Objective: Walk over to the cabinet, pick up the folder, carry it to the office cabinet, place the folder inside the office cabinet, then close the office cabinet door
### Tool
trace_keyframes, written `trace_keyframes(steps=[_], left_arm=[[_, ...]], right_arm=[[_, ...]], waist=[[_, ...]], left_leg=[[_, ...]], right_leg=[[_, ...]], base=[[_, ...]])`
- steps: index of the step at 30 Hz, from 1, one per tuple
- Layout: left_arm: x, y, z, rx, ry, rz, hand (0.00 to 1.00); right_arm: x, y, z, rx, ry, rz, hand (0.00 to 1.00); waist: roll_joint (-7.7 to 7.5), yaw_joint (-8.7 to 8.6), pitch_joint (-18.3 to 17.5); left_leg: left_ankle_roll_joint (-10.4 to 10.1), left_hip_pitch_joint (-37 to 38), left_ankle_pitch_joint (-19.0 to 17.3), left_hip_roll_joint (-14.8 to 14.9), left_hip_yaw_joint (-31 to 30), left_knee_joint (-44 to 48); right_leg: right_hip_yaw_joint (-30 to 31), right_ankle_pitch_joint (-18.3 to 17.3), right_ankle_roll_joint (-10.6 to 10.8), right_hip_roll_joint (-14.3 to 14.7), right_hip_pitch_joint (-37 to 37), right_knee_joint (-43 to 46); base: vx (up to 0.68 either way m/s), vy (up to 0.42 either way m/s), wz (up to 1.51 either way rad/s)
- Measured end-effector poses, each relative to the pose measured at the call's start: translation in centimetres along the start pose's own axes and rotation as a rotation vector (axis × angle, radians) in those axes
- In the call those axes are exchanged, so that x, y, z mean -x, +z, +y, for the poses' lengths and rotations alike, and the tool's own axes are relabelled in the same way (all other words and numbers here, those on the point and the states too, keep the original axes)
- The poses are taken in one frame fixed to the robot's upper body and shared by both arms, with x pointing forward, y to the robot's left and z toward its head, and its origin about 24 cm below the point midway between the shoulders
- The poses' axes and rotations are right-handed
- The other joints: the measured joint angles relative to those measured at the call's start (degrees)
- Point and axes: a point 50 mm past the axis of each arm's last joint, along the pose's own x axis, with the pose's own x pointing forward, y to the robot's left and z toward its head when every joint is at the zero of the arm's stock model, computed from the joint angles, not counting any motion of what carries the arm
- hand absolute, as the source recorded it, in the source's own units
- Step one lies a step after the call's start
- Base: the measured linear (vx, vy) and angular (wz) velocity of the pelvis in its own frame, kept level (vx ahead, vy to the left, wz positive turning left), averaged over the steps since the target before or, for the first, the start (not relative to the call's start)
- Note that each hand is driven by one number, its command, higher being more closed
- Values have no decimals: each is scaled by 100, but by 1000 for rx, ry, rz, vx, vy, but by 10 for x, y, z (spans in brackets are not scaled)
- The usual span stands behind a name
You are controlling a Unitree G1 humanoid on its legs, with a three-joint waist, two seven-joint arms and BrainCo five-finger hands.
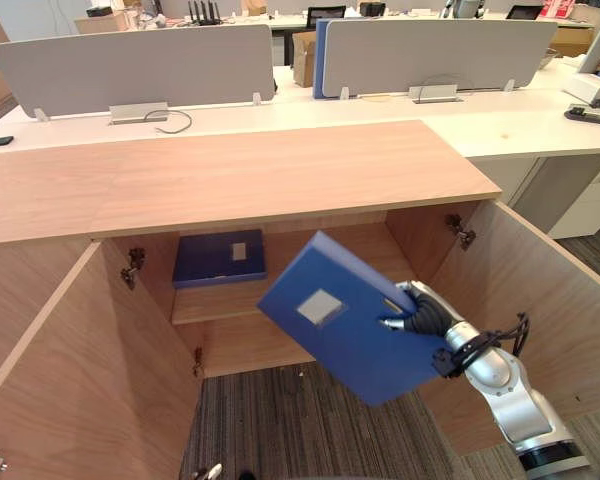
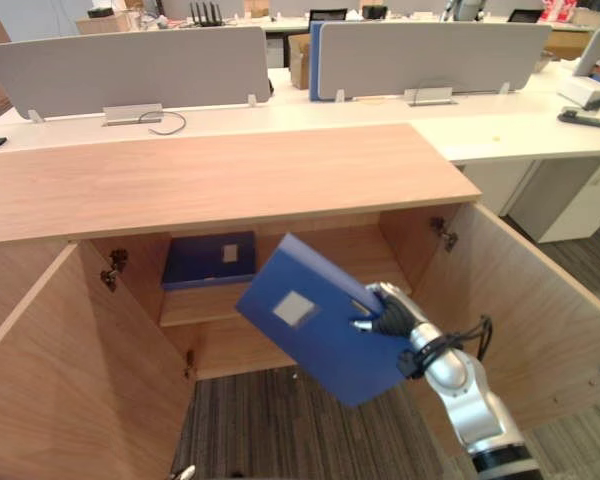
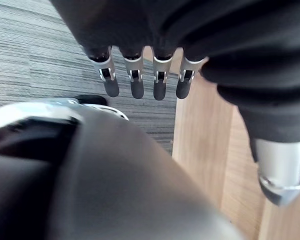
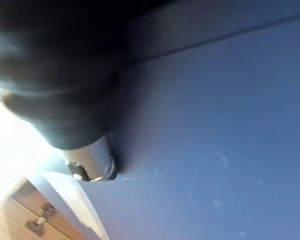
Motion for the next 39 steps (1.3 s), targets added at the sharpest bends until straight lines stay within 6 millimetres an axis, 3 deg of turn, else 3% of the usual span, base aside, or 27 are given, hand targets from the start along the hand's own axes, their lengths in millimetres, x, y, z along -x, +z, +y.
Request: trace_keyframes(steps=[7,10,11,13,15,20,23,27,32,35,39], left_arm=[[0,-4,-3,-5,17,14,0],[-3,8,-7,-15,9,-34,0],[-8,26,-12,-14,-1,-96,0],[-14,41,-20,-4,-14,-141,0],[-17,49,-29,26,-23,-174,0],[-18,61,-31,50,-16,-221,0],[-18,64,-32,67,-3,-237,0],[-17,68,-31,87,13,-256,0],[-16,71,-28,108,40,-267,0],[-16,81,-29,134,44,-301,0],[-17,84,-31,162,51,-313,0]], right_arm=[[-5,-41,42,128,176,191,100],[-23,-42,32,96,121,223,100],[-41,-36,13,-2,7,221,100],[-58,-27,-9,-131,-128,202,100],[-72,-11,-30,-315,-277,136,100],[-83,17,-35,-680,-405,1,100],[-80,36,-42,-872,-460,-112,100],[-76,53,-53,-1160,-500,-265,100],[-75,58,-60,-1464,-527,-377,100],[-82,76,-82,-1608,-542,-492,100],[-86,90,-104,-1811,-592,-612,100]], waist=[[52,108,232],[102,143,549],[145,213,900],[327,282,1259],[530,332,1547],[522,412,1898],[496,411,2001],[423,427,2143],[302,506,2240],[313,540,2441],[328,587,2539]], left_leg=[[9,-90,-43,-122,-400,-24],[121,-515,-216,-143,-430,408],[147,-1090,-509,-46,-435,1287],[203,-1586,-899,119,-450,2201],[254,-1986,-1311,233,-459,3029],[291,-2620,-2183,307,-408,4551],[335,-2983,-2481,297,-397,5156],[370,-3328,-2746,321,-396,5759],[382,-3737,-2954,348,-385,6211],[401,-4116,-3036,406,-445,6520],[408,-4489,-3040,257,-597,6708]], right_leg=[[-219,-46,55,-81,45,-15],[-223,-66,70,-135,-242,106],[-156,-55,84,-132,-589,487],[-119,-142,127,-75,-862,871],[-22,-477,165,-84,-1261,1643],[222,-1472,276,-323,-2106,3534],[286,-1843,330,-460,-2509,4253],[359,-2211,382,-578,-2880,4923],[312,-2443,478,-703,-3300,5469],[133,-2523,493,-787,-3652,5791],[21,-2663,491,-949,-3926,6080]], base=[[-11,18,15],[-47,37,0],[-125,36,-11],[-127,37,-16],[-90,72,-15],[-114,66,-4],[-73,52,6],[-6,10,2],[21,2,-1],[-4,9,0],[-38,17,30]])
